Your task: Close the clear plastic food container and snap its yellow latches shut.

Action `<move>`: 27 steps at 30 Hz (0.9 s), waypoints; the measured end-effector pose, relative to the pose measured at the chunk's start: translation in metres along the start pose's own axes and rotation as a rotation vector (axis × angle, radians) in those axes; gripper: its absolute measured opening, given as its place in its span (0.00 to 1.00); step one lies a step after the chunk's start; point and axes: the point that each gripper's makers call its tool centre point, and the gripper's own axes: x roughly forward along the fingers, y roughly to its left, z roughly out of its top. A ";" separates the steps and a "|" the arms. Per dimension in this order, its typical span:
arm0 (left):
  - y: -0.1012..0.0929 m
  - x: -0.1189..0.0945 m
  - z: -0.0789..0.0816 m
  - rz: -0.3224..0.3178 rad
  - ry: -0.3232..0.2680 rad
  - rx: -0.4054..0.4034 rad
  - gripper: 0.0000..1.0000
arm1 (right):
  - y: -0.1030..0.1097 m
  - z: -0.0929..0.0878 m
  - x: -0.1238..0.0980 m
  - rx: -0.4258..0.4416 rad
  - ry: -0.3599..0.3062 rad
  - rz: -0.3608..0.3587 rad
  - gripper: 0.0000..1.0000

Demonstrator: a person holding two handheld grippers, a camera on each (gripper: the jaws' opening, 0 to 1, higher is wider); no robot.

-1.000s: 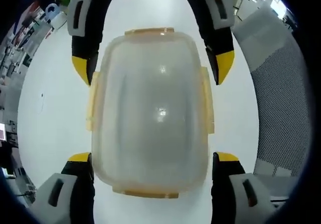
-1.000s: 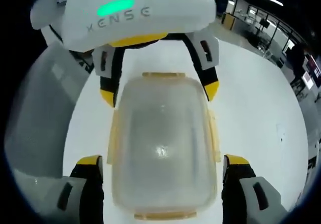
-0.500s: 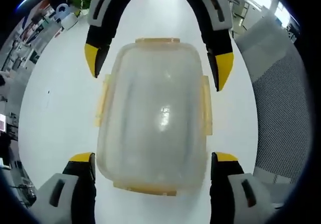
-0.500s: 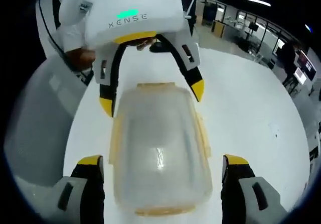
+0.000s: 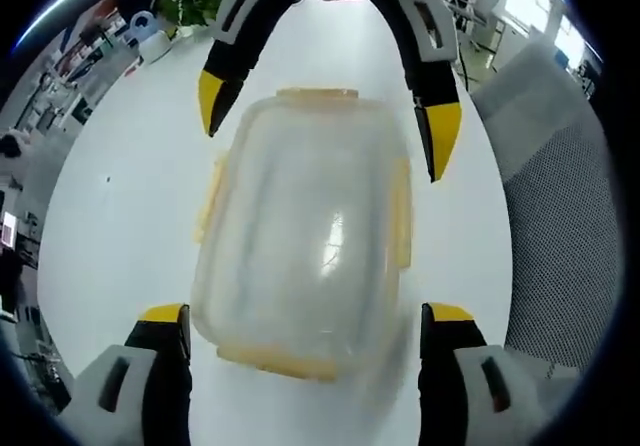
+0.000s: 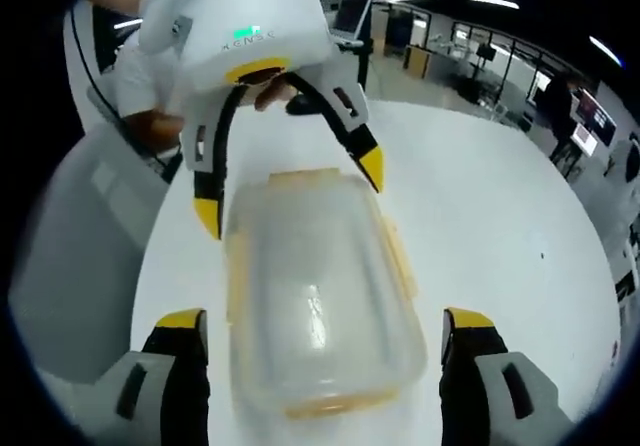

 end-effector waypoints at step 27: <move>0.003 -0.015 -0.010 0.064 -0.106 -0.193 0.95 | -0.007 0.001 -0.021 0.144 -0.125 -0.104 0.98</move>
